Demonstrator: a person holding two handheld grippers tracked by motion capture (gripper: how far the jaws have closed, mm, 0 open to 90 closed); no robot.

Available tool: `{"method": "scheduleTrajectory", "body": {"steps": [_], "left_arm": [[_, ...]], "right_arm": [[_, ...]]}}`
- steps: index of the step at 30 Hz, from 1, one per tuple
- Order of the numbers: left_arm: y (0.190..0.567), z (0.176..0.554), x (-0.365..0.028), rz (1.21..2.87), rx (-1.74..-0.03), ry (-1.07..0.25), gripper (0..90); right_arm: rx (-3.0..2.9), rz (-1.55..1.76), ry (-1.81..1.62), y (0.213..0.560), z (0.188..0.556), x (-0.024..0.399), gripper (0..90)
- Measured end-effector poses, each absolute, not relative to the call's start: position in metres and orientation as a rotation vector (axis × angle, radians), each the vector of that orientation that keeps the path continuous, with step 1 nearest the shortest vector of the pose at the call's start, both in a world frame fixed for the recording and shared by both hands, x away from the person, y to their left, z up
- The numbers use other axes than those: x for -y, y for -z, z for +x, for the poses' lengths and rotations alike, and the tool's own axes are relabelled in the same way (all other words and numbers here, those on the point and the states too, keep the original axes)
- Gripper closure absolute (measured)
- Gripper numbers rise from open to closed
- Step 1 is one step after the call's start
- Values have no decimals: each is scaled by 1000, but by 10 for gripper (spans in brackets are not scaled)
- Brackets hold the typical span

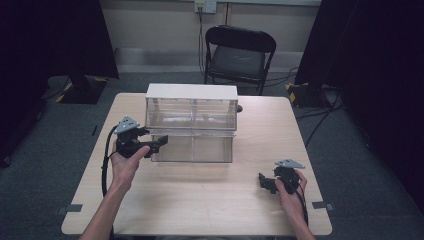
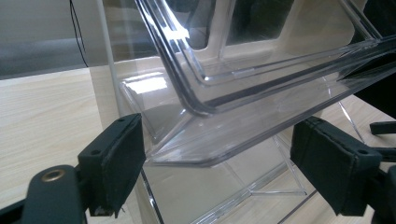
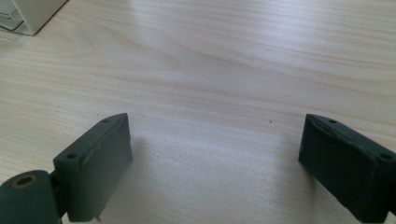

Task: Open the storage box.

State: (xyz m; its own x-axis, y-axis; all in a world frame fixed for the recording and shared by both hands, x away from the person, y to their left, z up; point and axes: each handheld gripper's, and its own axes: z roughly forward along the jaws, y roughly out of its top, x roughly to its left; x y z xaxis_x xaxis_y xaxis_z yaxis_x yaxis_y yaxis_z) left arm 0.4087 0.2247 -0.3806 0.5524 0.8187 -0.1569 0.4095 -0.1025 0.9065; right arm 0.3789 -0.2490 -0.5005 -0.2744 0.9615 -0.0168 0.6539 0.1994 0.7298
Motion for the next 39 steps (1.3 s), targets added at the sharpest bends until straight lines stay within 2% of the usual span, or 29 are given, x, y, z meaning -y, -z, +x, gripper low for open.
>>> {"method": "scheduleTrajectory", "body": {"steps": [39], "left_arm": [[380,409,-224,1717,-1034,-476,176]], "right_arm": [[-2006,1499,-854,500,379,249,86]]}}
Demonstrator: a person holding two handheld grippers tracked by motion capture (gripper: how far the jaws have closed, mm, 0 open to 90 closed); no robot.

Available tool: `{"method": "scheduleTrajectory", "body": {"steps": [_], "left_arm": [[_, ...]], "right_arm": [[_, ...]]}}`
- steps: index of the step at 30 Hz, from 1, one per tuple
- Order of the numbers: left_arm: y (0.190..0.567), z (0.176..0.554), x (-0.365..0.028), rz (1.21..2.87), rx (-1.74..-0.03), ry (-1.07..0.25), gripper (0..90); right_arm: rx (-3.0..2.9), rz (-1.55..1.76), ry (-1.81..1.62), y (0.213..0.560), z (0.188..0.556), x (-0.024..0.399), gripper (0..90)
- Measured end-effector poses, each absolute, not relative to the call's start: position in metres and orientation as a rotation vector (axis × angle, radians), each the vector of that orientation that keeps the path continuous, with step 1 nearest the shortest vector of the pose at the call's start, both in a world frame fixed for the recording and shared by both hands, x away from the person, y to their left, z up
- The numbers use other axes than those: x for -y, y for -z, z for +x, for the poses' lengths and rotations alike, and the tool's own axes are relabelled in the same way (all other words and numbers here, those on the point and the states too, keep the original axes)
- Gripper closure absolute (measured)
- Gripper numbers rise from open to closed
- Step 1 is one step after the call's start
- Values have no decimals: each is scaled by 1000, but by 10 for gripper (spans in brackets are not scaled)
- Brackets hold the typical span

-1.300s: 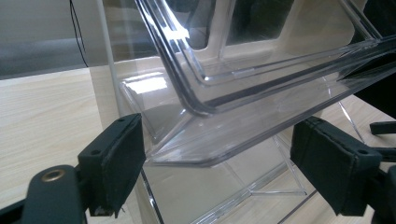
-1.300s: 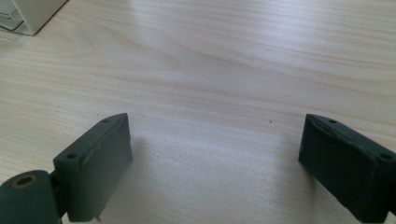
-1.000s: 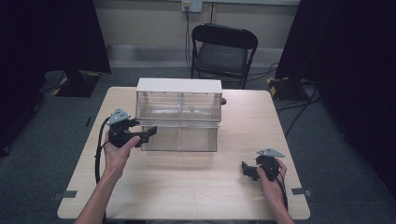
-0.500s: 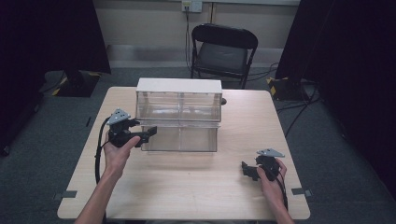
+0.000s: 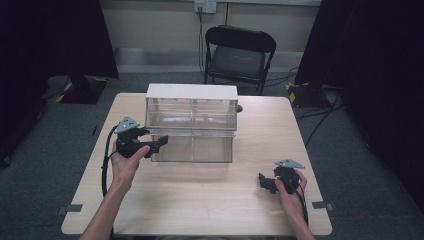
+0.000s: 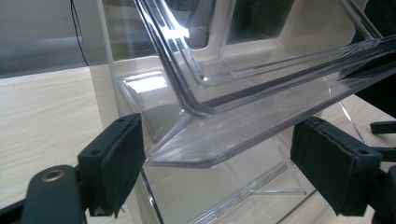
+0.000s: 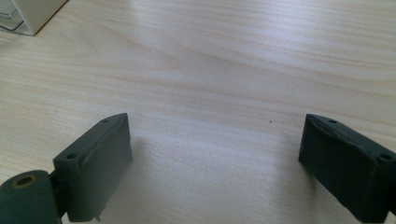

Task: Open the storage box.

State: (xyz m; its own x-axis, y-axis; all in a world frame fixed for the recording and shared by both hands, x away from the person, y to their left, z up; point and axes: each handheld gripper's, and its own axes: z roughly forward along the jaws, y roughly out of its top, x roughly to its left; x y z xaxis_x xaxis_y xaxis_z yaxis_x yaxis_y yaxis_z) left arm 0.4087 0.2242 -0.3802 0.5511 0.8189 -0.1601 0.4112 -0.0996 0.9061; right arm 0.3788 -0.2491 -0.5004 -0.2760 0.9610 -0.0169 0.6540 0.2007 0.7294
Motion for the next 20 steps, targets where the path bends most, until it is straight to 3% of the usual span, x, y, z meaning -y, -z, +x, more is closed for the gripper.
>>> {"method": "scheduleTrajectory", "body": {"steps": [20], "left_arm": [[380,409,-224,1722,-1029,-480,178]], "right_arm": [[-2008,1500,-854,500,379,249,82]]}}
